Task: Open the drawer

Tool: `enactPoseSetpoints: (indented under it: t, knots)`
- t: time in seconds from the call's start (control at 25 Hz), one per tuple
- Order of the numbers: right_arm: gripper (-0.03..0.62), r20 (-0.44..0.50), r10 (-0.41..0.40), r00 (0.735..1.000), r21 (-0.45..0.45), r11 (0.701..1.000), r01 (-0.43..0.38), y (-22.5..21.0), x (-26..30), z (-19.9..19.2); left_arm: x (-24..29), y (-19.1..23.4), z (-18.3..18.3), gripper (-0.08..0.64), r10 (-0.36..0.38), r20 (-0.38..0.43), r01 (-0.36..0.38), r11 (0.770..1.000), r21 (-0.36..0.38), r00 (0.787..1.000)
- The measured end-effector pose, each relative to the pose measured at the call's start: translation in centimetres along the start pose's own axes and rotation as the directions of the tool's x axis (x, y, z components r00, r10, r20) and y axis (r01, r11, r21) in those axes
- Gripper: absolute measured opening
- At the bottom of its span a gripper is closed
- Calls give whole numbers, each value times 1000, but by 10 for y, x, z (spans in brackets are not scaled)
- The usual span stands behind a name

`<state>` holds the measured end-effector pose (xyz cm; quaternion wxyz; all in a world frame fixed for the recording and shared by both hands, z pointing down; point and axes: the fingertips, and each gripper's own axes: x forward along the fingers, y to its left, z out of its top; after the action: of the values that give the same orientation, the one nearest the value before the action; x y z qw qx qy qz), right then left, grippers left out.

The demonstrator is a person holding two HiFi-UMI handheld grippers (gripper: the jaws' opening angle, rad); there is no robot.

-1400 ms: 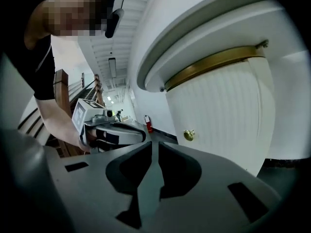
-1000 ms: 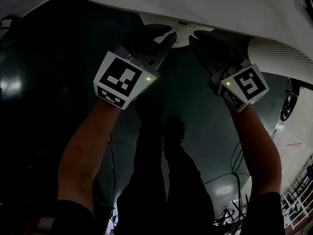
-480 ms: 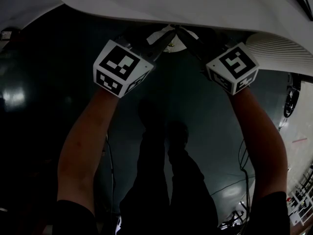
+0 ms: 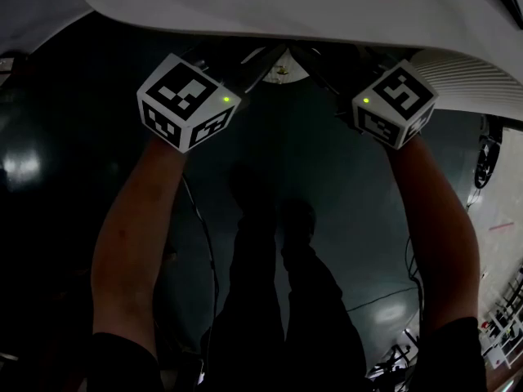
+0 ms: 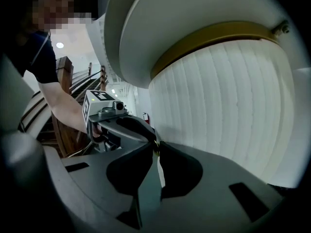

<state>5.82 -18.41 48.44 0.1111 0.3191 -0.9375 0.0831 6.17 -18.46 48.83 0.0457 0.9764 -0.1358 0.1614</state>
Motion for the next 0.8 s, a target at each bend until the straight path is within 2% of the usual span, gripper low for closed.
enactPoseSetpoints:
  t: [0.24,0.36,0.44,0.56,0.64,0.68,0.8]
  knots:
    - [21,20,19,1000,7,1000,-19,21,-13,-4,-7,-24,-4,29,-88,16,88,996,-10,996]
    - [21,46,-55,997,9,998,55,23,-21,-4,-7,-30,-6,31,-64,16,64,998,-1,998]
    - [21,48,-119,992,30,993,118,25,-32,-18,-6,-32,-7,31,-50,11,49,999,8,999]
    - [21,-65,-189,980,155,968,197,25,-44,-78,-6,-33,-8,31,-50,6,49,999,8,999]
    - [21,-132,-231,964,280,924,260,12,-46,-114,-7,-34,-6,31,-57,5,57,998,6,998]
    - [21,-139,-259,956,361,886,292,1,-45,-125,-8,-34,-5,31,-62,6,62,998,3,998]
    - [21,-108,-353,929,582,736,347,-34,-43,-145,-11,-35,-3,31,-79,13,79,997,-15,997]
